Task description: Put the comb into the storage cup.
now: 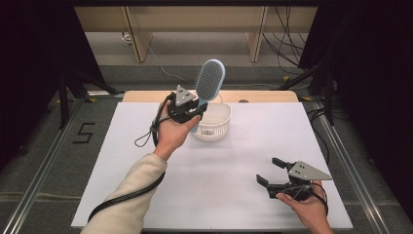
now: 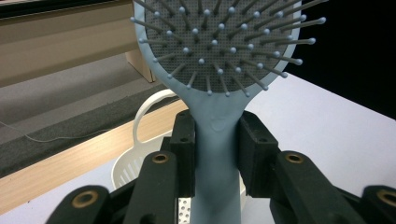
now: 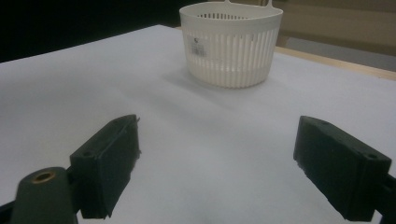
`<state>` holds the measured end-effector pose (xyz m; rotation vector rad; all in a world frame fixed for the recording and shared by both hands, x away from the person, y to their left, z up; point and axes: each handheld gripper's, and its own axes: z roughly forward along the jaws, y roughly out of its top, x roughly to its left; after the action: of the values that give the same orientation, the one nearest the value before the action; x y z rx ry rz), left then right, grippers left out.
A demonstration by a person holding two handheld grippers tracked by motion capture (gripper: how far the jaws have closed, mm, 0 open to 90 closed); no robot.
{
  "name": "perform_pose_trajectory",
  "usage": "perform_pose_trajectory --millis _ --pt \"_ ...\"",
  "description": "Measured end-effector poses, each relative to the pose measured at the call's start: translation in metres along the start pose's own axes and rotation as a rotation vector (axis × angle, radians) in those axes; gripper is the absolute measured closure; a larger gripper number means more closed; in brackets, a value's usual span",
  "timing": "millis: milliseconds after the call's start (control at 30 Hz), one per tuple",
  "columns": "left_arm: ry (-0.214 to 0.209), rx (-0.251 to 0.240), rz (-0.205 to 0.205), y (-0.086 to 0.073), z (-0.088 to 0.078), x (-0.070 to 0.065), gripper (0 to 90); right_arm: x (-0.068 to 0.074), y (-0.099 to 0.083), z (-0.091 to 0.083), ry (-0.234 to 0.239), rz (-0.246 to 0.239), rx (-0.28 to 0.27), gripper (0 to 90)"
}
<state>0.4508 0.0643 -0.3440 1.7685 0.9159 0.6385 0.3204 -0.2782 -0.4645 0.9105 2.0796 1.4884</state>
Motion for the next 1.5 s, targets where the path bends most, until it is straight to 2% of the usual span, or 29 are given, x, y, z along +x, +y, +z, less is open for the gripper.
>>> perform_pose_trajectory --millis 1500 --pt "-0.005 0.005 0.007 0.004 0.01 0.001 69.7 0.0 0.0 0.0 -0.001 0.0 0.001 15.0"
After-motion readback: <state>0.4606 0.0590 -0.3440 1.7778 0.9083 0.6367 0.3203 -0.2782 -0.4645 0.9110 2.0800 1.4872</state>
